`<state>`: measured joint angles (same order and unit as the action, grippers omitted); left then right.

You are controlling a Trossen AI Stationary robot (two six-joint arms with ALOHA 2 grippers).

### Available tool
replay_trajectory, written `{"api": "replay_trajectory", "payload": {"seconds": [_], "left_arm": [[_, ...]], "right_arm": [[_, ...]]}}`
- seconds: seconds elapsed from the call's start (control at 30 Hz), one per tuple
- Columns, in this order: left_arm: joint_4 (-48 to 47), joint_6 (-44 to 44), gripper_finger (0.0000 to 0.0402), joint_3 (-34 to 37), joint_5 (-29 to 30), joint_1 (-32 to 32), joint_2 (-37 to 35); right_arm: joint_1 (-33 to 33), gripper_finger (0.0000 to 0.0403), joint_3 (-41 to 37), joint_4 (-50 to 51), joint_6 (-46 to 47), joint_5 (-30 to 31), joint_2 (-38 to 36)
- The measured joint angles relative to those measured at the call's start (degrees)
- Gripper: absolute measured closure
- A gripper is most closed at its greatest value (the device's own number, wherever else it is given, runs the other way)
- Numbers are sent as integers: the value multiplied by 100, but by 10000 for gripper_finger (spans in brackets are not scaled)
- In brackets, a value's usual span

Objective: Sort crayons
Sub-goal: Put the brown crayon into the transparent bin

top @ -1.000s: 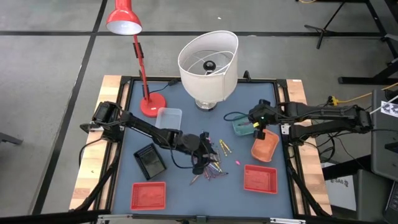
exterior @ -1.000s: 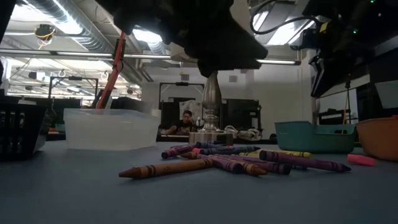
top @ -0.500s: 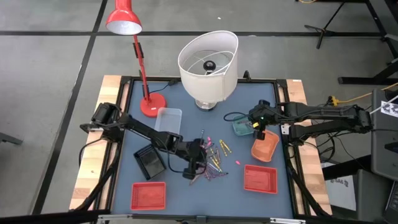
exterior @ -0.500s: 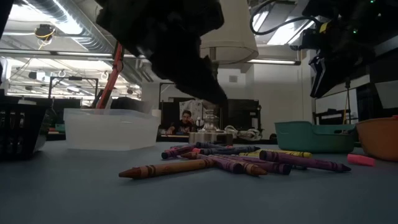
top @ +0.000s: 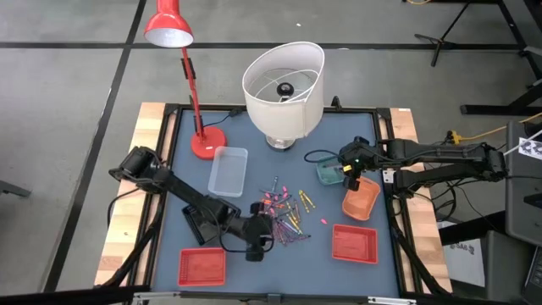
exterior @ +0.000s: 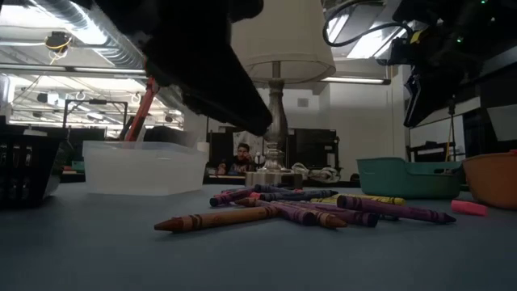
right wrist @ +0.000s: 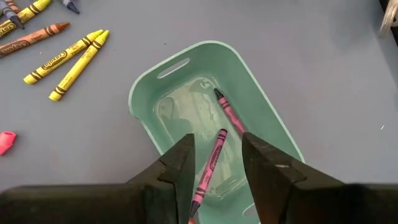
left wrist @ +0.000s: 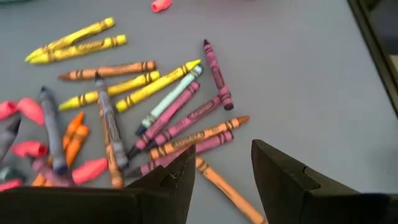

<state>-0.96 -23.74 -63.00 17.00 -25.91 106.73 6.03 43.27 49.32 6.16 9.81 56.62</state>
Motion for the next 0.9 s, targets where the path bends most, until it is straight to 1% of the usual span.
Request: {"api": "replay_trajectory", "payload": {"seconds": [0.17, 0.3, 0.47, 0.63, 0.9], "left_arm": [[-78, -574, 262, 2, 540, -300, 10], [-61, -948, 262, 1, 752, -481, 176], [6, -1379, 262, 4, 797, -623, 520], [61, -1541, 262, 4, 904, -636, 741], [50, -1641, 262, 4, 903, -614, 818]], "right_arm": [[1, 271, 0, 0, 277, -21, 0], [0, 271, 0, -2, 516, -176, 0], [-1, 271, 0, -32, 583, -487, 0], [-1, 271, 0, -247, 583, -493, 0], [-1, 271, 0, -678, 581, -493, 0]]}}
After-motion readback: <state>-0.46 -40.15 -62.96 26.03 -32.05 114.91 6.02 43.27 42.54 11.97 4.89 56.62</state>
